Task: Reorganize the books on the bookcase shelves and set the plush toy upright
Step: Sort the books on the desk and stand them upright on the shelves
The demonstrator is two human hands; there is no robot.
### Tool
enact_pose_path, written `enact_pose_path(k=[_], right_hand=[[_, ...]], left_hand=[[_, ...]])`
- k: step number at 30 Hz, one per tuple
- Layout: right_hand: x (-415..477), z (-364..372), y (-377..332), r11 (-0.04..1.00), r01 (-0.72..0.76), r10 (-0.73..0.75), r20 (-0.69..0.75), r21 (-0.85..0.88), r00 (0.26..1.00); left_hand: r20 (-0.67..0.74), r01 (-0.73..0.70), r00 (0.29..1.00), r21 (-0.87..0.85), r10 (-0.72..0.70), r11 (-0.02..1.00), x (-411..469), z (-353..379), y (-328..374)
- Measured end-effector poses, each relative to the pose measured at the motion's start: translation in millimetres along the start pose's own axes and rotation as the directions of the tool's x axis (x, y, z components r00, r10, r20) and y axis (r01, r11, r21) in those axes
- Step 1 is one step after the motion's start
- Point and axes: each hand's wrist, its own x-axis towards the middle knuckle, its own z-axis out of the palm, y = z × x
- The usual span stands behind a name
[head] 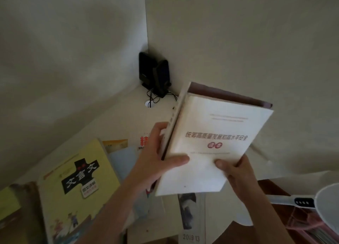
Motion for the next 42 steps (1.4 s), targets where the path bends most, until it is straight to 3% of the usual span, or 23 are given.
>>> enact_pose_path(k=[3,9,16,22,25,28,32,34,35,38,40,42], right_hand=[[1.0,39.1,-5.3,0.991,0.096,-0.099,-0.026,-0.097,0.995],[11.7,78.7,40.2,0.939,0.035,-0.03,0.022,-0.342,0.999],[13.9,71.8,42.3,0.944,0.03,-0.082,-0.144,-0.328,0.986],[14.5,98.4,-7.4,0.932,0.061,-0.055,0.028,-0.357,0.998],[14.9,132.4,-22.6,0.915,0.005,0.092,0.219,-0.404,0.971],[20.8,175.9,-8.0,0.896,-0.092,0.266,0.362,-0.434,0.893],[22.6,228.6,45.8,0.81,-0.15,0.421,0.384,-0.567,0.822],[19.5,242.7,68.3,0.788,-0.113,0.424,0.402,-0.605,0.811],[20.5,245.6,74.8,0.765,-0.062,0.402,0.399,-0.641,0.824],[31.4,243.1,78.4,0.548,0.084,0.348,0.318,-0.832,0.882],[37.5,241.8,77.9,0.5,0.059,0.391,0.286,-0.864,0.875],[38.9,244.2,76.5,0.499,0.064,0.414,0.302,-0.864,0.859]], left_hand=[[-0.041,-0.046,0.998,0.098,0.05,0.994,-14.3,-39.5,15.6],[-0.232,0.114,0.968,0.095,-0.09,0.989,-44.0,-70.4,-36.3],[-0.344,0.062,0.939,0.116,-0.019,0.991,-14.3,-39.4,-41.9],[-0.495,0.061,0.869,0.12,0.006,0.991,-28.1,-60.0,-11.3],[-0.613,0.174,0.781,0.03,-0.119,0.984,-61.5,-81.7,-10.4],[-0.734,0.331,0.616,-0.09,-0.287,0.939,-95.7,-110.2,-38.9],[-0.79,0.5,0.423,-0.204,-0.443,0.841,-132.8,-144.6,-89.8],[-0.798,0.549,0.347,-0.253,-0.493,0.796,-142.7,-151.5,-103.7],[-0.796,0.567,0.351,-0.238,-0.492,0.789,-145.4,-152.7,-107.3],[-0.765,0.607,0.449,-0.119,-0.462,0.786,-148.3,-148.3,-109.6],[-0.744,0.58,0.483,-0.124,-0.462,0.805,-148.4,-146.1,-106.4],[-0.737,0.56,0.456,-0.199,-0.499,0.804,-147.4,-150.4,-106.3]])
